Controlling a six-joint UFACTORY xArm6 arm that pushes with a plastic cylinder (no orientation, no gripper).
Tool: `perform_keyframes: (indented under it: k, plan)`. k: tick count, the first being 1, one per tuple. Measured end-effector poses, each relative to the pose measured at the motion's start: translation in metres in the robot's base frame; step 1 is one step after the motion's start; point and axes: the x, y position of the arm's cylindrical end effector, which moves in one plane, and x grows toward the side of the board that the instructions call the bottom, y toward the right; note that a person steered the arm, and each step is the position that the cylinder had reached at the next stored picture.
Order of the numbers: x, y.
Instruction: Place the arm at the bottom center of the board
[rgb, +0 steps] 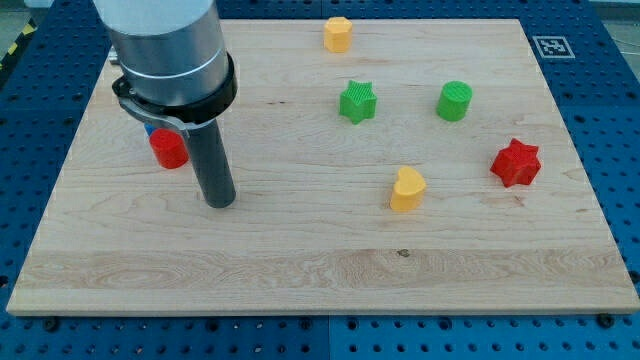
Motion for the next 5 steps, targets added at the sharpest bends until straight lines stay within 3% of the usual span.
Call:
perform_keyframes:
  k: [2, 5]
  plan:
    - [0.004, 0.001]
    - [0.049, 0.013]
